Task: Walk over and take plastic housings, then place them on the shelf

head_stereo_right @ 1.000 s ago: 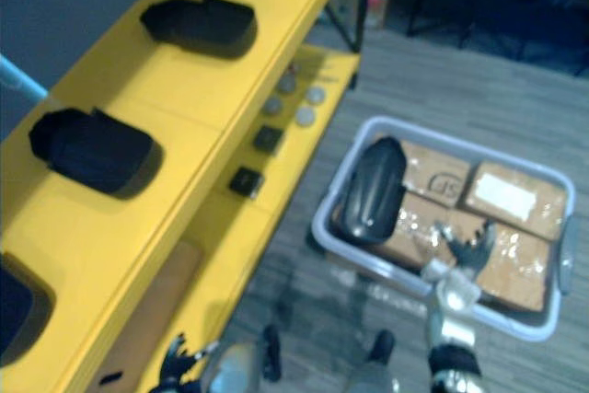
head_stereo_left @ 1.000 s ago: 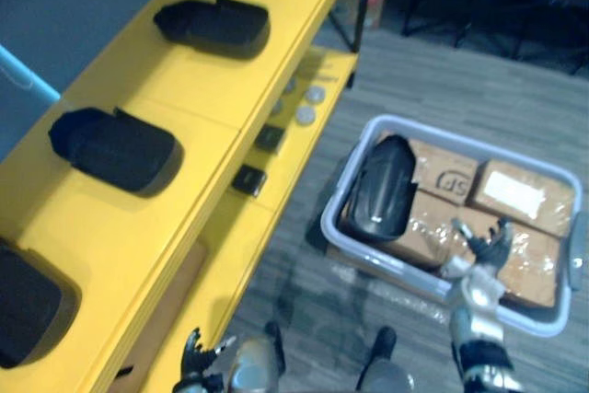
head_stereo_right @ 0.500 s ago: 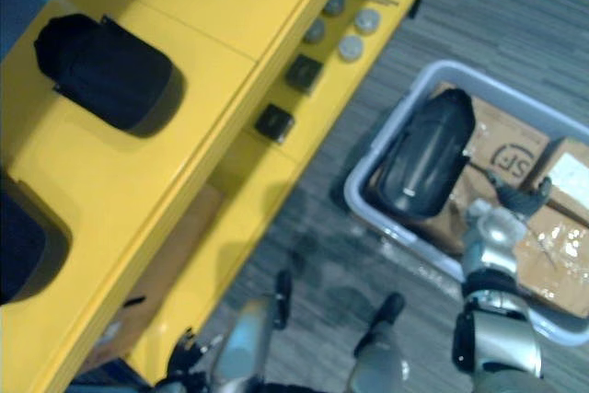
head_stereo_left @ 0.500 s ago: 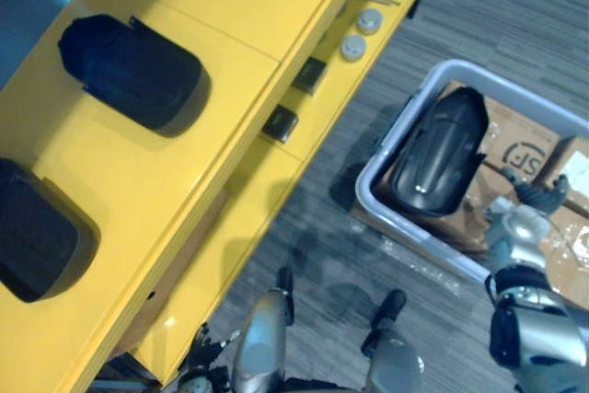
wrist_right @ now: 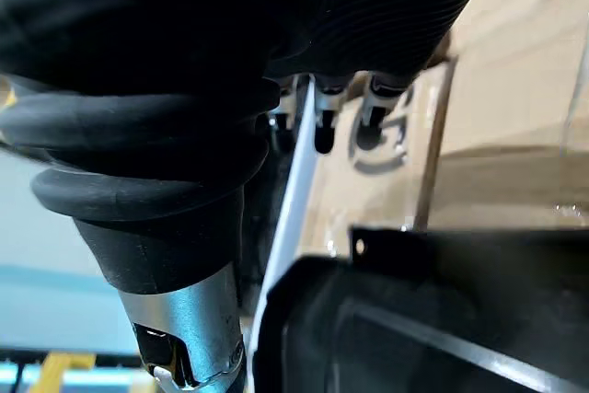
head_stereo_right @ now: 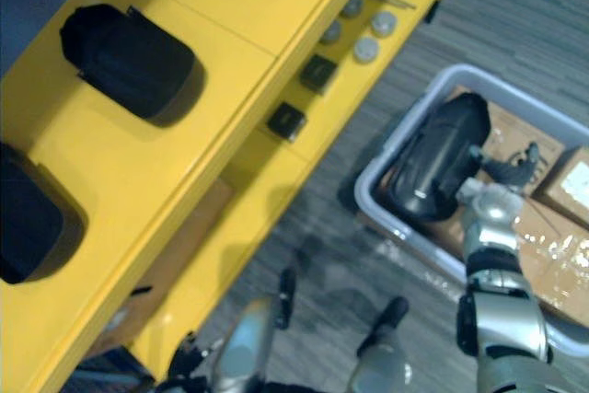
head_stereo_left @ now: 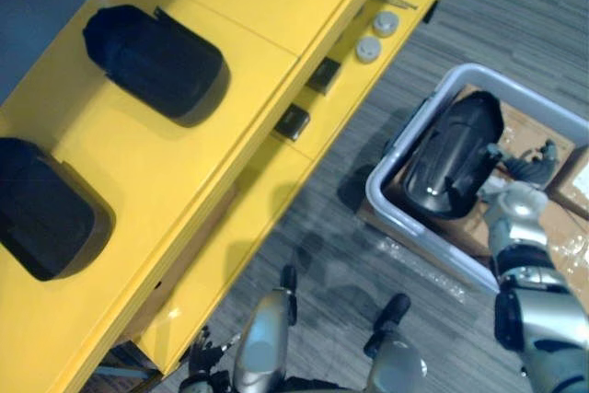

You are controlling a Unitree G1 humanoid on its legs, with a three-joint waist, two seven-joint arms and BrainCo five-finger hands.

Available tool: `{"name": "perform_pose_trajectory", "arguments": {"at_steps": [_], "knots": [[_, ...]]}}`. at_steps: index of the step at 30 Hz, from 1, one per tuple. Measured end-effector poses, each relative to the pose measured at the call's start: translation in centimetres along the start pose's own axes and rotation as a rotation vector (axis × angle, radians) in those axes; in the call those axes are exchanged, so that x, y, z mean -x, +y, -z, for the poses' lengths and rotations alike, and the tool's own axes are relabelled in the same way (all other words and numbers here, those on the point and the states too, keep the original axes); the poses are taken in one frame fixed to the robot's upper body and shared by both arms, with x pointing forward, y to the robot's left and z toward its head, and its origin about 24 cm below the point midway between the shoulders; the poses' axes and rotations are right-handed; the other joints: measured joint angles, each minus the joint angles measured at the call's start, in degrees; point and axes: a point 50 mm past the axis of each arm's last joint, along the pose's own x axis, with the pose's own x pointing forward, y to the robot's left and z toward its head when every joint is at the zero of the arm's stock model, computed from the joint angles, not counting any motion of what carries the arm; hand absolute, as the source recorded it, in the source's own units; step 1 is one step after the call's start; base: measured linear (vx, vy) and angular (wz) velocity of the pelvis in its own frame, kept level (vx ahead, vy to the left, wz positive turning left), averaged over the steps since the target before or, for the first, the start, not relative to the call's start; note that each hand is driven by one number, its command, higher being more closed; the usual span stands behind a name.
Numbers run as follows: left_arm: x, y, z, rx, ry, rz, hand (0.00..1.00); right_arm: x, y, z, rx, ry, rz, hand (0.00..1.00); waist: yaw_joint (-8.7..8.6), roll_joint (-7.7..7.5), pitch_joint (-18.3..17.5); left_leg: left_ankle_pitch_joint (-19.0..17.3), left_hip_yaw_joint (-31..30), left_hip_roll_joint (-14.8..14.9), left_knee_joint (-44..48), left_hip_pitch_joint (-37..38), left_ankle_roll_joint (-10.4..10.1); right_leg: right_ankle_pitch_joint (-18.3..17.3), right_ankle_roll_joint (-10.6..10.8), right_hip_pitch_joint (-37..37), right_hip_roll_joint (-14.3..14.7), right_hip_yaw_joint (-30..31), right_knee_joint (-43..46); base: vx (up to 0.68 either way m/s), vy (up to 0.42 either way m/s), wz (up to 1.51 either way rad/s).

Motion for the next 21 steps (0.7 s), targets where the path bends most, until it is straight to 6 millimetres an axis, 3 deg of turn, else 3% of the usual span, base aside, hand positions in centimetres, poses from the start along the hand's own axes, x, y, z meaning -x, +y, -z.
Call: {"name": "perform_pose_trajectory", "arguments": {"at_steps": [5, 12, 13, 17, 21], "knots": [[0.0, 0.0, 0.1, 0.003, 0.003, 0.008, 0.0, 0.0, 0.0, 1.8, 0.07, 0.143, 0.005, 0.0, 0.23, 0.02, 0.0, 1.1, -0.3, -0.7, -1.6, 0.2, 0.2, 0.0, 0.0, -0.2, -0.6, -0.5, 0.2, -0.03, 0.022, 0.08], [0.3, -0.3, 0.9, 0.008, 0.031, 0.019, 0.0, -0.9, -0.9, 0.3, 0.088, 0.176, 0.113, 0.0, 0.89, 1.3, 0.6, 3.2, -1.1, -2.0, -4.3, 0.3, 0.3, 0.0, 0.0, -0.8, -1.7, -1.5, 0.8, -0.05, 0.024, 0.09], [0.3, -0.4, 1.0, 0.006, 0.032, 0.022, 0.0, -1.0, -1.3, 0.2, 0.095, 0.188, 0.144, 1.0, 1.59, 1.45, 0.7, 3.7, -1.2, -2.1, -5.0, 0.6, 0.3, 0.0, 0.0, -0.7, -1.8, -1.6, 0.8, -0.03, 0.009, 0.06], [0.3, -0.4, 1.1, 0.002, 0.037, 0.024, 0.0, -1.2, -1.7, -0.1, 0.127, 0.212, 0.183, 1.0, 1.86, 1.57, 0.8, 4.8, -1.7, -2.7, -6.6, 0.9, 0.3, 0.0, 0.0, -0.6, -2.3, -2.5, 0.9, -0.03, 0.009, 0.1], [0.5, -0.5, 1.8, -0.026, 0.056, 0.039, 0.0, -1.6, -3.4, 0.0, 0.205, 0.284, 0.209, 1.0, 1.86, 1.59, 0.8, 5.3, -1.9, -3.0, -7.2, 1.0, 0.4, 0.0, 0.1, -0.7, -2.6, -2.8, 1.0, -0.02, 0.01, 0.03]]}}
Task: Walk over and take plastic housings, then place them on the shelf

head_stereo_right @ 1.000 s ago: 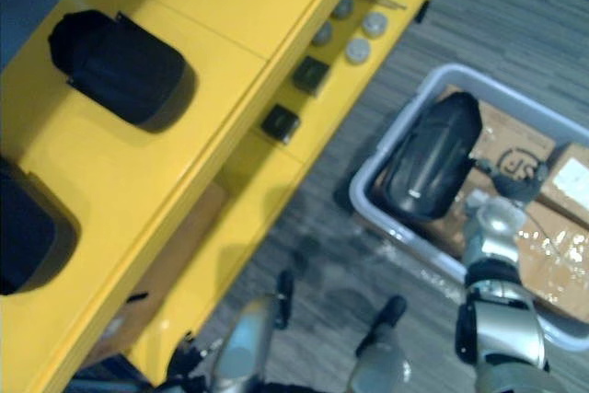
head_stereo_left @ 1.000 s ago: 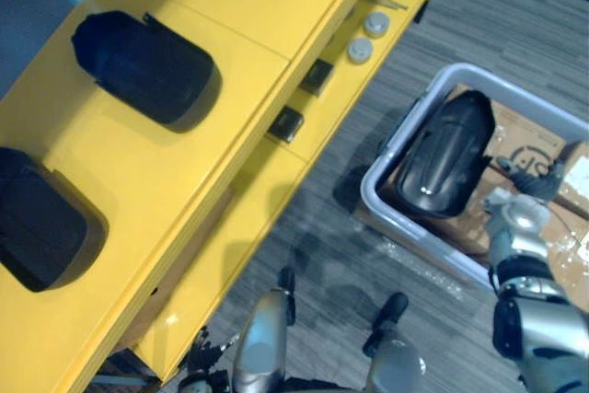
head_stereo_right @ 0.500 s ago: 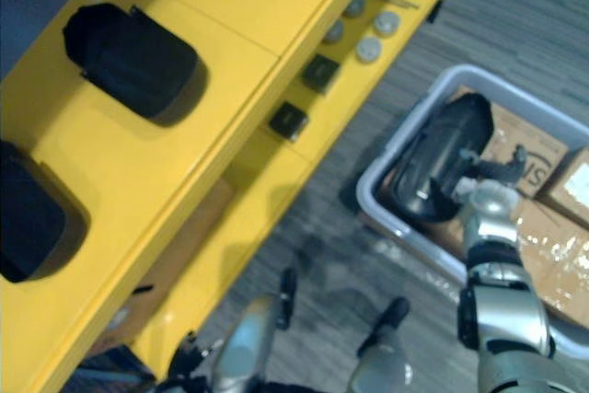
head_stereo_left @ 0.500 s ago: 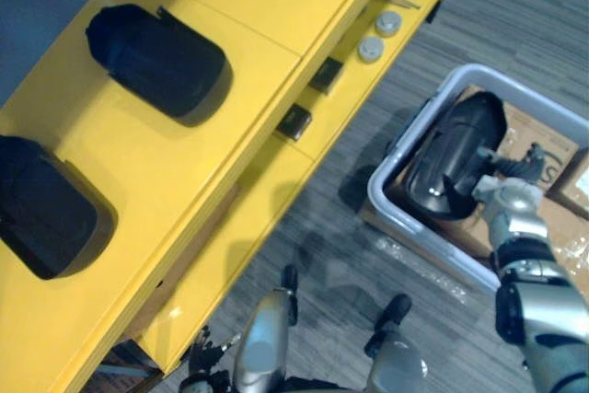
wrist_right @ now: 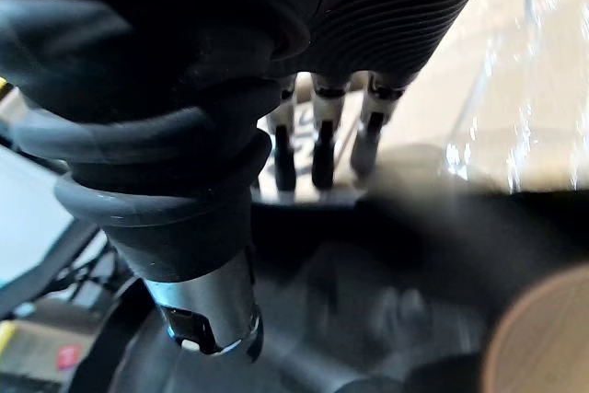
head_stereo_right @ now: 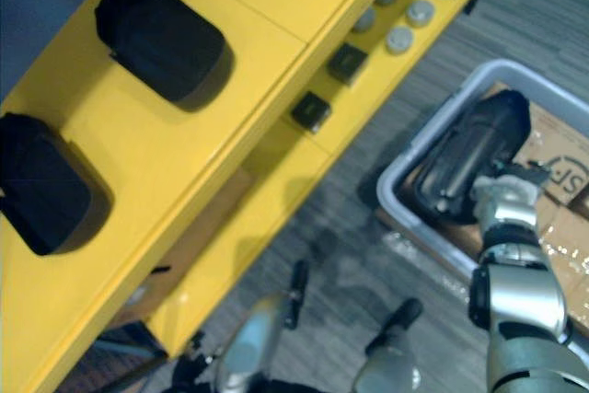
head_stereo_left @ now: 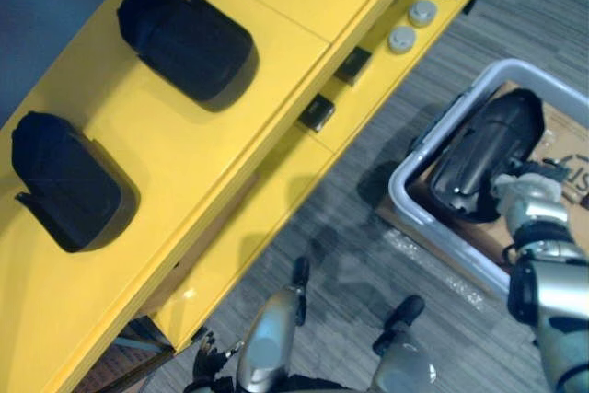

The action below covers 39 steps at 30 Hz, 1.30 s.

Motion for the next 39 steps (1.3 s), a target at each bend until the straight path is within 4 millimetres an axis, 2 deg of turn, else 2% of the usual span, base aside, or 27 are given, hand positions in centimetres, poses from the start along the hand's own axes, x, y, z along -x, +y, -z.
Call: {"name": "perform_pose_trajectory", "arguments": {"at_steps": [5, 11, 12, 15, 20, 23, 27, 32, 36, 39], "knots": [[0.1, -0.1, 0.0, -0.001, -0.007, 0.004, 0.0, -0.4, -0.7, 2.2, 0.103, 0.14, -0.016, 1.0, 0.04, 0.33, -0.1, 1.7, -1.3, -0.1, -2.5, 0.4, -0.2, -0.2, 0.0, 0.2, -0.1, -1.5, 0.1, -0.02, -0.014, 0.14], [0.2, -0.2, 0.2, -0.013, -0.008, 0.013, 0.0, -0.6, -1.4, 2.7, 0.254, 0.195, -0.018, 1.0, 0.7, 0.53, -0.2, 2.1, -1.9, -0.9, -3.1, 1.0, 0.0, -0.5, 0.3, 0.8, -0.8, -1.9, 0.7, -0.04, 0.01, 0.08], [0.2, -0.2, 0.2, -0.012, -0.008, 0.015, 0.0, -0.7, -1.7, 2.8, 0.333, 0.203, -0.019, 1.0, 0.96, 0.52, -0.2, 2.2, -2.1, -1.1, -3.1, 0.9, 0.1, -0.6, 0.3, 0.9, -1.0, -2.2, 0.7, -0.05, 0.006, 0.08], [0.4, -0.2, 0.2, -0.008, -0.011, 0.017, 0.0, -0.8, -2.2, 2.4, 0.396, 0.191, -0.017, 1.0, 1.09, 0.53, -0.2, 2.3, -2.6, -1.3, -3.2, 0.8, 0.1, -0.6, 0.3, 1.0, -1.2, -2.8, 0.7, -0.04, 0.007, 0.09], [0.8, -0.3, 0.5, 0.0, -0.012, 0.041, 0.0, -1.5, -4.1, 0.7, 0.447, 0.141, 0.035, 1.0, 1.12, 0.53, -0.2, 2.3, -2.8, -1.5, -3.0, 0.1, 0.2, -0.4, 0.5, 0.8, -1.4, -3.1, 0.6, -0.01, 0.001, 0.03], [0.8, -0.3, 0.3, 0.005, -0.023, 0.049, 0.0, -1.8, -5.0, 0.6, 0.464, 0.111, 0.068, 1.0, 0.99, 0.53, -0.2, 2.3, -2.7, -1.5, -2.9, -0.2, 0.2, -0.3, 0.5, 0.5, -1.3, -3.1, 0.6, 0.0, 0.0, 0.0], [0.9, -0.3, -0.3, 0.013, -0.053, 0.057, 0.0, -1.8, -5.1, -0.3, 0.48, -0.007, 0.142, 1.0, 0.37, 0.4, -0.1, 2.3, -2.6, -1.2, -2.8, -0.3, 0.1, -0.4, 0.4, 0.3, -1.0, -2.9, 0.6, -0.01, -0.013, -0.03], [0.8, 0.0, -1.6, 0.041, -0.113, 0.044, 0.0, -1.3, -4.7, -3.0, 0.523, -0.299, 0.208, 1.0, -0.36, -0.72, 0.6, 1.7, -1.5, 0.3, -2.0, 0.0, -0.4, -0.4, 0.0, -0.2, 0.3, -1.6, 0.4, -0.04, -0.024, -0.13], [0.9, 0.4, -2.9, 0.036, -0.171, 0.04, 0.0, -0.4, -4.2, -3.3, 0.577, -0.476, 0.205, 1.0, -0.9, -1.93, 1.2, 0.9, -0.1, 1.9, -1.3, 0.9, -0.9, -0.3, -0.8, 0.1, 1.8, 0.0, -0.4, -0.03, -0.03, -0.28], [1.3, 1.0, -3.0, 0.005, -0.192, -0.01, 0.0, 0.4, -3.7, -2.4, 0.62, -0.574, 0.181, 1.0, -2.26, -3.41, 0.9, 0.7, 1.1, 2.6, -1.9, 2.1, -1.2, -0.2, -1.1, 0.5, 2.7, 1.0, -1.1, 0.01, -0.019, -0.23]]}}
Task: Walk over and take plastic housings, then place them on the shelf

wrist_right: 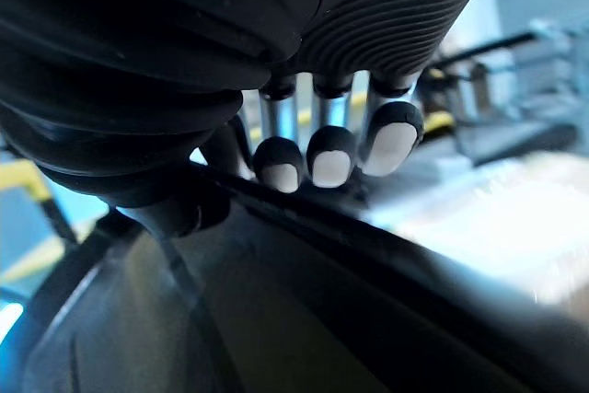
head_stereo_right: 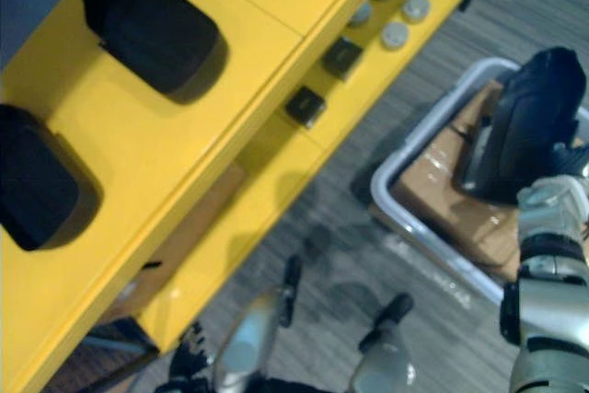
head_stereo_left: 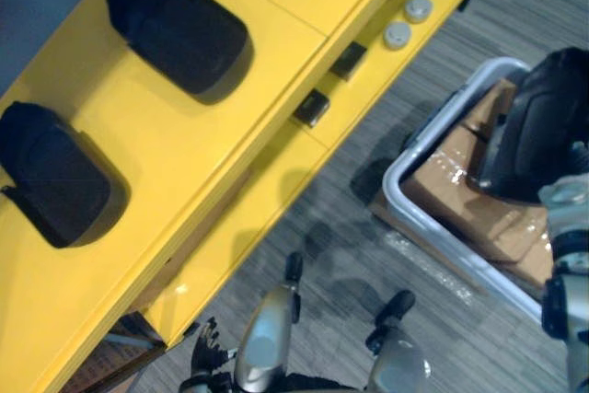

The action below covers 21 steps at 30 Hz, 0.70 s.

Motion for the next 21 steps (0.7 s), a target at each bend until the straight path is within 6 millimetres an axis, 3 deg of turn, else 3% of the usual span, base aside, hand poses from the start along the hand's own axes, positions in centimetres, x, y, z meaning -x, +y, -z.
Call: {"name": "perform_pose_trajectory", "arguments": {"at_steps": [6, 11, 18, 20, 21], "knots": [[0.4, 1.3, -0.8, -0.154, -0.02, -0.034, 0.0, 3.7, 3.3, 1.4, 0.025, -0.058, -0.101, 1.0, -1.38, -2.71, -1.6, -0.5, 2.3, 1.3, -1.0, 2.0, -0.7, 0.3, -0.4, 0.4, 1.3, 2.2, -1.3, 0.03, -0.019, -0.2], [0.3, 1.5, -1.3, -0.283, -0.024, 0.006, 0.0, 6.0, 5.4, 1.8, 0.026, -0.101, -0.16, 1.0, -1.66, -3.25, -3.2, -0.9, 3.3, 2.2, -0.7, 2.0, -1.1, 1.0, -0.6, 0.2, 2.4, 3.4, -2.7, 0.0, -0.01, -0.15], [0.2, 2.2, -1.4, -0.401, -0.021, 0.014, 0.0, 8.9, 7.1, 0.2, -0.082, -0.197, -0.122, 1.0, -2.42, -4.05, -5.7, -3.4, 5.9, 3.9, 2.2, 2.8, -1.6, 1.2, -0.8, 0.3, 3.8, 6.5, -3.3, -0.01, 0.001, -0.22], [-0.2, 2.7, -2.0, -0.465, -0.054, -0.027, 0.0, 9.7, 7.8, 0.1, -0.101, -0.196, -0.134, 1.0, -2.69, -4.21, -6.7, -4.3, 6.1, 4.5, 3.6, 2.6, -1.8, 1.1, -1.0, 0.4, 4.3, 7.0, -3.3, -0.01, -0.001, -0.16], [-1.2, 2.3, -4.3, -0.438, -0.17, -0.088, 0.0, 10.1, 8.1, 0.3, -0.102, -0.189, -0.14, 1.0, -2.77, -4.17, -7.4, -4.3, 5.9, 4.6, 3.7, 2.4, -1.9, 1.1, -1.0, 0.5, 4.4, 6.9, -3.3, -0.02, 0.0, 0.07]]}}
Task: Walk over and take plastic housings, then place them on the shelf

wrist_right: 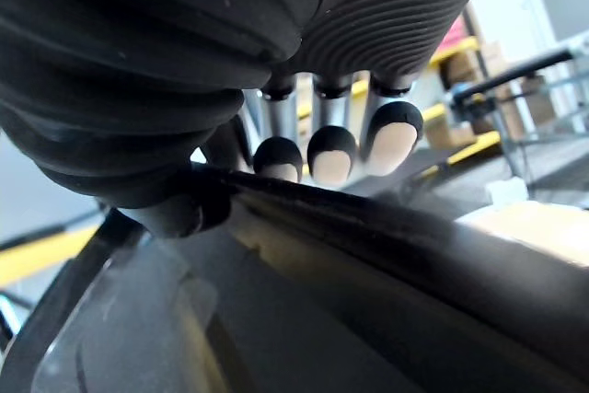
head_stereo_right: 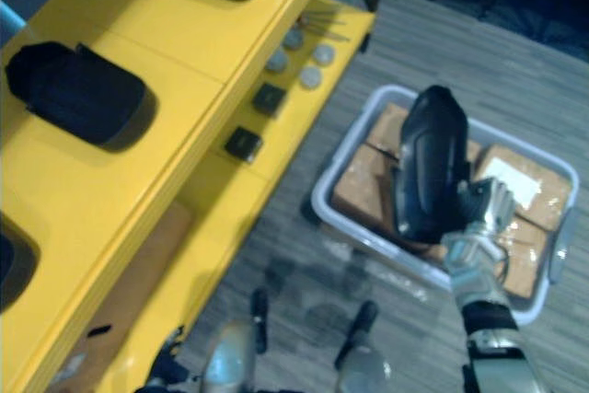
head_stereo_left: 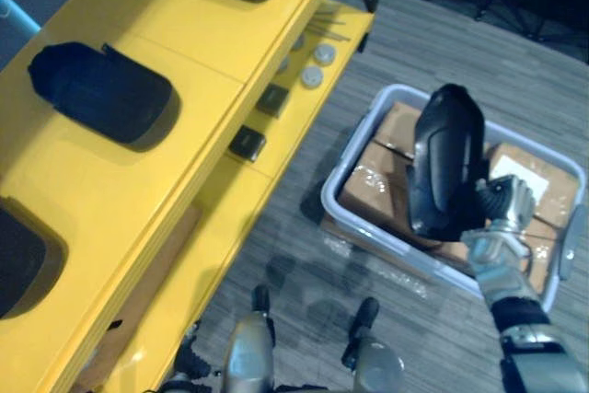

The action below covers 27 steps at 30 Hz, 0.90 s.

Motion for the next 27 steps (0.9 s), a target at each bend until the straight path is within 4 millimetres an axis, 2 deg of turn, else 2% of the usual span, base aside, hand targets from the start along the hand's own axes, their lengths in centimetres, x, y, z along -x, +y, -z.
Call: {"name": "perform_pose_trajectory", "arguments": {"at_steps": [1, 2, 4, 6, 9, 13, 17, 21, 27], "knots": [[-1.9, -0.6, -4.4, 0.072, -0.167, -0.063, 0.0, 0.1, 0.2, -0.1, -0.001, -0.003, -0.008, 1.0, 0.0, 0.2, -0.9, 0.0, -0.1, 0.1, 0.7, -0.8, 0.0, 0.1, -0.1, -0.2, 0.1, -0.2, -0.1, -0.03, 0.003, 0.09], [-2.7, -0.9, -6.8, 0.104, -0.255, -0.084, 0.0, 0.2, 0.4, -0.3, 0.0, -0.012, -0.015, 1.0, 0.0, 0.17, -1.1, -0.1, -0.2, 0.1, 1.0, -1.0, 0.0, 0.4, -0.2, -0.2, 0.1, -0.2, -0.2, -0.05, 0.009, 0.05], [-3.8, -2.4, -15.3, 0.157, -0.573, -0.113, 0.0, 0.4, 1.3, -1.7, -0.01, -0.069, -0.049, 1.0, -0.9, -0.67, -2.3, -0.2, 0.0, 0.1, 1.6, -1.7, 0.2, 1.3, -0.4, -0.6, 0.2, 0.1, -1.0, -0.06, 0.014, -0.09], [-3.4, -3.4, -18.8, 0.168, -0.706, -0.116, 0.0, 0.5, 1.7, -2.6, -0.034, -0.091, -0.054, 1.0, -2.72, -1.24, -2.6, -0.3, 0.3, 0.1, 1.8, -1.7, 0.3, 1.4, -0.5, -0.8, 0.1, 0.4, -1.0, -0.04, 0.018, -0.11], [-3.2, -4.1, -20.7, 0.164, -0.764, -0.144, 0.0, -0.1, 1.3, -3.3, -0.056, -0.098, -0.007, 1.0, -3.64, -1.37, -2.6, -0.6, 1.8, 0.7, 1.9, -1.7, 0.2, 1.9, -0.7, -2.0, 0.4, 2.0, -1.0, -0.03, 0.013, -0.27], [-3.4, -4.4, -20.4, 0.128, -0.764, -0.177, 0.0, -0.6, 1.1, -4.2, -0.083, -0.108, 0.017, 1.0, -4.05, -1.42, -2.6, -0.8, 2.3, 1.5, 2.2, -1.7, -0.1, 2.0, -1.0, -2.3, 1.1, 2.6, -1.0, -0.02, -0.012, -0.11], [-3.8, -4.9, -21.2, 0.115, -0.765, -0.173, 0.0, -1.2, 0.9, -6.1, -0.122, -0.176, 0.044, 1.0, -4.2, -1.47, -2.5, -1.5, 2.9, 2.0, 3.4, -1.9, -0.2, 2.1, -1.1, -2.4, 1.5, 3.2, -1.0, -0.05, 0.0, -0.09], [-3.8, -6.1, -22.5, 0.203, -0.731, -0.058, 0.0, -1.8, 0.4, -8.3, -0.177, -0.255, 0.1, 1.0, -4.56, -2.08, -2.0, -1.7, 2.9, 2.1, 4.2, -2.8, -0.1, 2.3, -1.3, -2.9, 1.4, 3.2, -1.2, -0.04, 0.009, -0.01], [-3.8, -8.3, -22.0, 0.38, -0.56, 0.248, 0.0, -1.6, -1.4, -11.9, -0.237, -0.439, 0.188, 1.0, -5.13, -2.25, -1.9, -1.7, 3.0, 1.9, 3.7, -2.5, -0.1, 2.5, -1.0, -2.5, 1.5, 3.2, -1.8, 0.0, 0.0, 0.0]]}}
